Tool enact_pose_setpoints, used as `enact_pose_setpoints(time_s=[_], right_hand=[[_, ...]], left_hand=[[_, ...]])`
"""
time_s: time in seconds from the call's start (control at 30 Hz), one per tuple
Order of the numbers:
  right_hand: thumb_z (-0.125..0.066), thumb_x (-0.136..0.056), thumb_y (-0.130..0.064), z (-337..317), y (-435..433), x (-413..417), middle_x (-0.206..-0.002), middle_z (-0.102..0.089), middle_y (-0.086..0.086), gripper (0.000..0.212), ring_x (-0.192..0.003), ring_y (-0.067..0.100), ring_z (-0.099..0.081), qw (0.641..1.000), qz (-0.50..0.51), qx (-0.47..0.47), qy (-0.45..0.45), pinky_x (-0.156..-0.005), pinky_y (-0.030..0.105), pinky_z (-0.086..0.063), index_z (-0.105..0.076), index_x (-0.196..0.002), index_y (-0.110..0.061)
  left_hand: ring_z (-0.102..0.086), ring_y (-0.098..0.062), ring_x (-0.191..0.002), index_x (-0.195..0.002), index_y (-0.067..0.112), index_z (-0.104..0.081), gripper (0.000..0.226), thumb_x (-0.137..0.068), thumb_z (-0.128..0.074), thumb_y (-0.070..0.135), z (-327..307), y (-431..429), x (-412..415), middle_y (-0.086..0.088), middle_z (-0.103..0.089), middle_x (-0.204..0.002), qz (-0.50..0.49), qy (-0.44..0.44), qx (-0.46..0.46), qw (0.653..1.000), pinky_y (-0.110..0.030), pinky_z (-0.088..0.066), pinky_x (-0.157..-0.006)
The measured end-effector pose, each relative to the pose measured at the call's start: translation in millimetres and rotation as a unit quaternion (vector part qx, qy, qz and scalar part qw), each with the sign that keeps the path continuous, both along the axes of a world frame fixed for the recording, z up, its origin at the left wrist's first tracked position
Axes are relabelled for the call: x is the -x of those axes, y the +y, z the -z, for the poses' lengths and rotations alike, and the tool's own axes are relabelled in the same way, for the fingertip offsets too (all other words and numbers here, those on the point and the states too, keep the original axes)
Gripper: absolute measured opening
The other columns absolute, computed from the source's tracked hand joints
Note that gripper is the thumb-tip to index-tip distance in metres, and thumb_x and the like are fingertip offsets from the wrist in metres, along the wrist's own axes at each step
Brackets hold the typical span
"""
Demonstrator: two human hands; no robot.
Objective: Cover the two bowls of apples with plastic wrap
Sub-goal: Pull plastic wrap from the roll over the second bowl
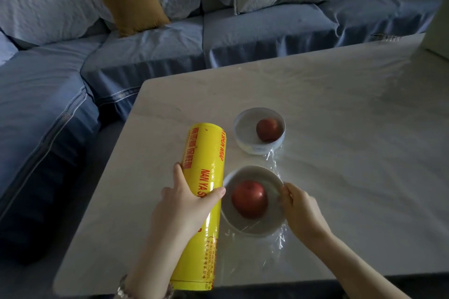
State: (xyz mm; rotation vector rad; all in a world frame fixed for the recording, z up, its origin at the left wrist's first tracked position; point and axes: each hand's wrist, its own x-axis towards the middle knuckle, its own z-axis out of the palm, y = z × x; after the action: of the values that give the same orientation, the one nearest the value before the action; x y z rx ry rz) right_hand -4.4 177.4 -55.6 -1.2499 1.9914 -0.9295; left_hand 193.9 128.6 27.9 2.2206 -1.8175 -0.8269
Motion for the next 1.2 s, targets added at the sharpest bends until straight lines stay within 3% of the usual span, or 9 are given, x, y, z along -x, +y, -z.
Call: enact_pose_setpoints(time_s=[0.1,0.23,0.4,0.5,0.63,0.77,1.0,1.1,1.2], right_hand=[[-0.038,-0.096,-0.021,0.2,-0.2,1.4,-0.065,-0.057,0.005,0.03,-0.06,0.021,-0.042,1.0,-0.008,-0.006,0.003,-0.054,0.029,-0.035,-0.051,-0.073,-0.008],[-0.038,-0.097,-0.02,-1.9,0.3,2.1,-0.057,-0.047,-0.004,0.029,-0.056,0.018,-0.037,1.0,-0.022,-0.005,0.021,-0.051,0.021,-0.033,-0.047,-0.07,-0.013],[-0.038,-0.096,-0.016,-4.7,0.4,2.8,-0.053,-0.041,-0.004,0.034,-0.051,0.013,-0.03,0.999,-0.034,-0.011,0.03,-0.048,0.023,-0.029,-0.037,-0.062,-0.018],[-0.038,-0.095,-0.015,-5.2,-0.4,3.7,-0.053,-0.04,-0.005,0.036,-0.051,0.013,-0.031,0.999,-0.032,-0.01,0.036,-0.049,0.024,-0.029,-0.037,-0.06,-0.019],[-0.038,-0.096,-0.015,-6.9,1.4,11.2,-0.055,-0.045,-0.003,0.035,-0.055,0.018,-0.037,0.999,-0.026,-0.013,0.043,-0.05,0.026,-0.032,-0.044,-0.062,-0.014],[-0.039,-0.096,-0.015,-7.7,10.9,31.8,-0.056,-0.048,-0.001,0.036,-0.056,0.018,-0.039,0.999,-0.008,-0.018,0.049,-0.052,0.027,-0.034,-0.045,-0.061,-0.016],[-0.038,-0.097,-0.015,-11.3,16.5,50.1,-0.06,-0.053,0.001,0.035,-0.058,0.021,-0.046,0.996,-0.003,-0.045,0.076,-0.055,0.028,-0.037,-0.049,-0.063,-0.019],[-0.036,-0.095,-0.015,-23.5,7.6,46.0,-0.091,-0.065,0.013,0.026,-0.084,0.032,-0.057,0.988,-0.005,-0.112,0.102,-0.072,0.036,-0.044,-0.061,-0.093,-0.013],[-0.042,-0.088,-0.005,-40.5,-6.7,24.3,-0.129,-0.05,0.015,0.044,-0.12,0.033,-0.045,0.979,0.011,-0.081,0.185,-0.096,0.036,-0.037,-0.047,-0.131,-0.015]], left_hand=[[-0.06,-0.032,-0.105,-0.144,0.033,-0.011,0.099,-0.064,-0.048,0.078,3.5,-9.0,-10.8,-0.01,-0.05,-0.128,-0.004,0.087,-0.055,0.995,-0.046,-0.048,-0.092],[-0.069,-0.023,-0.086,-0.12,0.023,-0.048,0.076,-0.054,-0.067,0.054,-0.9,-20.0,-30.9,-0.006,-0.07,-0.1,-0.02,0.301,-0.136,0.944,-0.034,-0.055,-0.068],[-0.071,-0.031,-0.085,-0.122,0.006,-0.049,0.116,-0.025,-0.086,0.058,14.4,-30.3,-40.2,-0.016,-0.07,-0.103,-0.003,0.386,-0.134,0.913,-0.033,-0.057,-0.06],[-0.072,-0.028,-0.077,-0.119,0.008,-0.053,0.111,-0.027,-0.086,0.06,18.4,-29.2,-37.9,-0.014,-0.072,-0.097,-0.006,0.421,-0.118,0.899,-0.033,-0.057,-0.058],[-0.068,-0.022,-0.092,-0.142,0.035,-0.024,0.113,-0.045,-0.081,0.048,26.7,-23.5,-29.6,0.001,-0.061,-0.12,-0.014,0.347,-0.049,0.936,-0.039,-0.055,-0.078],[-0.059,-0.024,-0.104,-0.144,0.04,-0.008,0.115,-0.054,-0.079,0.049,38.8,-12.2,-19.7,0.002,-0.051,-0.13,-0.039,0.239,-0.011,0.97,-0.041,-0.048,-0.09],[-0.058,-0.028,-0.104,-0.143,0.045,0.005,0.112,-0.065,-0.074,0.057,46.8,-6.9,-0.7,-0.005,-0.05,-0.129,-0.027,0.102,-0.024,0.994,-0.036,-0.046,-0.08],[-0.056,-0.029,-0.106,-0.143,0.045,0.005,0.108,-0.066,-0.069,0.063,48.3,-8.4,0.7,-0.008,-0.048,-0.128,-0.036,0.085,-0.028,0.995,-0.035,-0.044,-0.079],[-0.057,-0.033,-0.105,-0.144,0.044,0.006,0.101,-0.068,-0.054,0.075,49.0,-7.3,-0.7,-0.013,-0.05,-0.126,-0.03,0.072,-0.015,0.997,-0.041,-0.049,-0.087]])
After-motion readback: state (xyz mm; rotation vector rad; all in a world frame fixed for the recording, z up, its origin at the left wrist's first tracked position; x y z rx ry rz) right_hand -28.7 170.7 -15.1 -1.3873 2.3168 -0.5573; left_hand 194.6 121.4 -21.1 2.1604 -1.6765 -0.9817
